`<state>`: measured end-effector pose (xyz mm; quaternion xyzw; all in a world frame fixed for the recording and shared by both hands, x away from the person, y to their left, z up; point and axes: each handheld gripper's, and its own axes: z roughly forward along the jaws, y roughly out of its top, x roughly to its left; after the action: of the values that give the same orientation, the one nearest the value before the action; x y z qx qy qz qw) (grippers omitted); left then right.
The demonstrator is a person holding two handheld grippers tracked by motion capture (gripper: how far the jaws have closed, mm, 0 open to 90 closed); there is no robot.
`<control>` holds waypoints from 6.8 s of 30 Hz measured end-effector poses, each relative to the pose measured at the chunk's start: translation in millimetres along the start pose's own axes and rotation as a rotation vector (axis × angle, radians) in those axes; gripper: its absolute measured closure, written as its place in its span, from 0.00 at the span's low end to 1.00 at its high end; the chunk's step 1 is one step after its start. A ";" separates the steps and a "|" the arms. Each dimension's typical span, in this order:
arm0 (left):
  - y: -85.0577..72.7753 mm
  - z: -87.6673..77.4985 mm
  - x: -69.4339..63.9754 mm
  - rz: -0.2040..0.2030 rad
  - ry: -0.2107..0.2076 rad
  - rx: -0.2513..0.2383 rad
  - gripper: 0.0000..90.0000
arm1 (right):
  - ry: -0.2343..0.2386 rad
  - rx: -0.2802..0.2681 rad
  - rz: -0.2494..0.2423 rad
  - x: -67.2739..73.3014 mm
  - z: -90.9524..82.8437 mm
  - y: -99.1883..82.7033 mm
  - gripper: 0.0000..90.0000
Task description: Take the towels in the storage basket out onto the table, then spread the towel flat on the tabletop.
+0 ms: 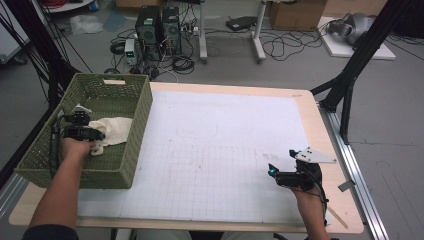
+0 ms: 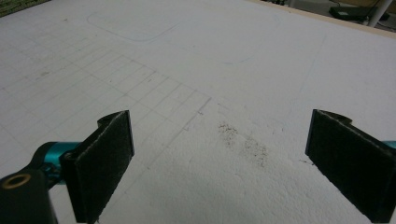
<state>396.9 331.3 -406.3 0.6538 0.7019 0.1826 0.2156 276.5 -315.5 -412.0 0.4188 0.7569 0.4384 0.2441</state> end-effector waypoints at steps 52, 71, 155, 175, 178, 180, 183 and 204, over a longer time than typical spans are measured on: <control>12.0 -134.2 -79.3 0.131 -0.489 -0.786 0.80 | -0.012 -0.012 0.025 -3.1 -4.4 -0.9 0.08; -7.3 -116.3 -176.3 0.342 -0.656 -0.729 0.79 | -0.005 -0.009 0.023 -3.1 -3.5 -0.7 0.08; -90.1 -23.8 -192.5 0.379 -0.701 -0.566 0.24 | 0.035 0.003 0.066 -2.8 10.7 1.1 0.08; -95.6 -21.2 -193.4 0.400 -0.697 -0.544 0.25 | 0.092 0.011 -0.013 20.9 30.6 16.3 0.08; -95.6 -20.2 -193.8 0.405 -0.696 -0.538 0.25 | 0.108 0.037 -0.033 27.4 39.9 20.0 0.08; -95.7 -20.1 -194.0 0.408 -0.696 -0.536 0.25 | 0.127 0.062 -0.045 32.9 47.6 23.1 0.14; -95.4 -19.5 -193.4 0.407 -0.700 -0.536 0.25 | 0.173 0.062 -0.094 42.0 59.9 30.9 0.24; -94.3 -14.8 -190.8 0.395 -0.690 -0.514 0.27 | 0.282 0.183 -0.109 79.0 150.9 76.5 0.59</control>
<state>319.6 134.1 -432.4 0.7226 0.3835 0.1599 0.5524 378.0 -159.0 -420.7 0.3318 0.8419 0.4083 0.1199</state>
